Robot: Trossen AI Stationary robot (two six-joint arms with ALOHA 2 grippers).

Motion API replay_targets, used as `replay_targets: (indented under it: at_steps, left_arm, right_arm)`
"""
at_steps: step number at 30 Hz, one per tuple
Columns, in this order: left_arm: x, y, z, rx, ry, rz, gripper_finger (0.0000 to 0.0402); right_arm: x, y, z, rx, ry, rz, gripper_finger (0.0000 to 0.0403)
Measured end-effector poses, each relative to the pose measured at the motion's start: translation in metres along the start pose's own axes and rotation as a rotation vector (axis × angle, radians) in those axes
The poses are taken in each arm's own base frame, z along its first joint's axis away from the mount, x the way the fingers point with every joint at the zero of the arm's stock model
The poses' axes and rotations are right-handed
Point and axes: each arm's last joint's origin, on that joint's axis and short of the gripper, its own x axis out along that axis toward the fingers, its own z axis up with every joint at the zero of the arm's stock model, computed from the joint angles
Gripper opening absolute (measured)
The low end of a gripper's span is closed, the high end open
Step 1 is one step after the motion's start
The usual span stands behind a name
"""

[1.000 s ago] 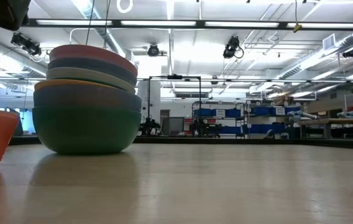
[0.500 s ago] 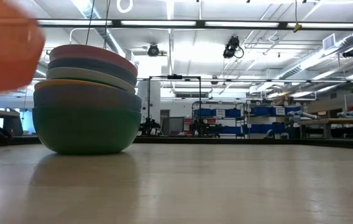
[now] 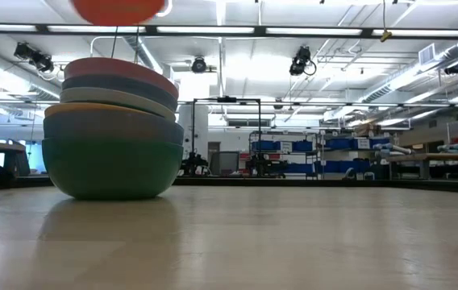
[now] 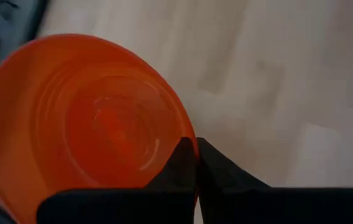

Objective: Nest bowls inside each other
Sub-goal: Stack the light orange bowl on top of the light pink bowl

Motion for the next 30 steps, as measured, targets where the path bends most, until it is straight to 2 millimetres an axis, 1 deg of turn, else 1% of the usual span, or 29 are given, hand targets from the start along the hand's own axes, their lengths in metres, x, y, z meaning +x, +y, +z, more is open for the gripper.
replay_targets:
  at_steps: [4, 11, 15, 19, 25, 30]
  left_arm:
    - [0.018, 0.018, 0.018, 0.081, 0.027, 0.053, 0.0002]
    - [0.050, 0.047, 0.038, 0.152, 0.097, 0.139, 0.0002]
    - [0.066, 0.062, 0.045, 0.116, 0.134, 0.178, 0.0002]
    - [0.080, 0.075, 0.049, 0.044, 0.195, 0.182, 0.0002]
    - [0.087, 0.084, 0.052, -0.030, 0.259, 0.132, 0.0002]
    - [0.088, 0.084, 0.052, -0.077, 0.317, 0.063, 0.0002]
  right_arm:
    - [0.000, 0.000, 0.000, 0.001, 0.000, 0.000, 0.0116]
    - [0.000, 0.000, 0.000, 0.000, 0.003, 0.005, 0.0116]
    - [0.000, 0.000, 0.000, 0.001, 0.004, 0.006, 0.0116]
    - [0.000, 0.000, 0.000, 0.006, 0.010, 0.014, 0.0116]
    - [0.000, 0.001, 0.000, 0.022, 0.015, 0.020, 0.0116]
    - [0.000, 0.001, 0.000, 0.023, 0.017, 0.023, 0.0116]
